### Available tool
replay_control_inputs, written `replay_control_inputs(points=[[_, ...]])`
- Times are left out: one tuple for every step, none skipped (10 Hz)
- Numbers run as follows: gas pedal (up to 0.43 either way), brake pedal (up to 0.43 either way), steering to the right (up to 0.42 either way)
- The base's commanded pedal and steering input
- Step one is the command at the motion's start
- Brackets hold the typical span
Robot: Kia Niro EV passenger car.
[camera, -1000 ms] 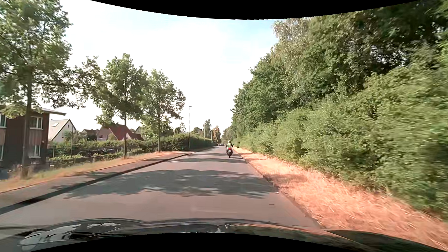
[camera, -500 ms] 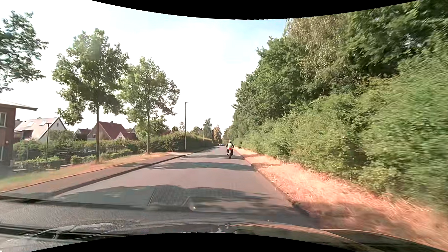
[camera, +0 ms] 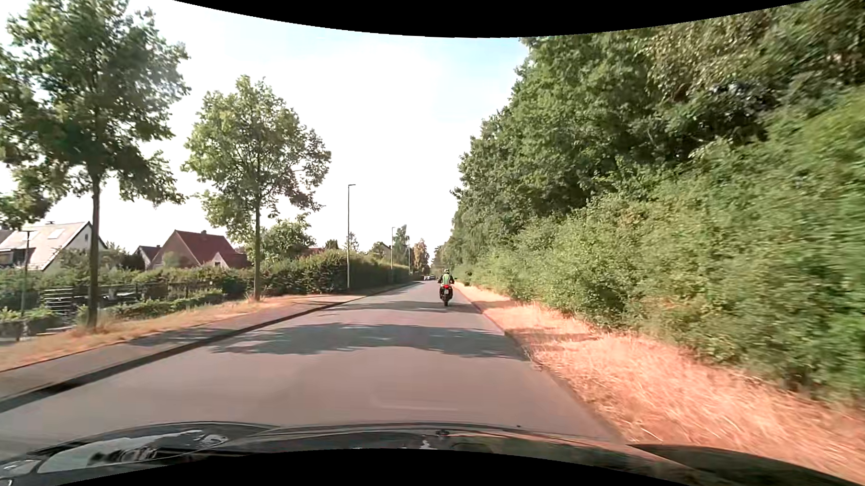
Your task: Follow the waypoints while adhering to traffic rules and regulations
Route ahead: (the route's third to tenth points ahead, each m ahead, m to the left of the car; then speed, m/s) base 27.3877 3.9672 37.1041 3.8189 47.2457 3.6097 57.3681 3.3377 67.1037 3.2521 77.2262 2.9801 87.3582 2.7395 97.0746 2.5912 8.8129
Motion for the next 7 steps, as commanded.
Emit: replay_control_inputs(points=[[0.15,0.0,-0.007],[0.15,0.0,-0.007],[0.15,0.0,-0.007],[0.15,0.0,-0.007],[0.15,0.0,-0.007],[0.15,0.0,-0.007],[0.15,0.0,-0.007]])
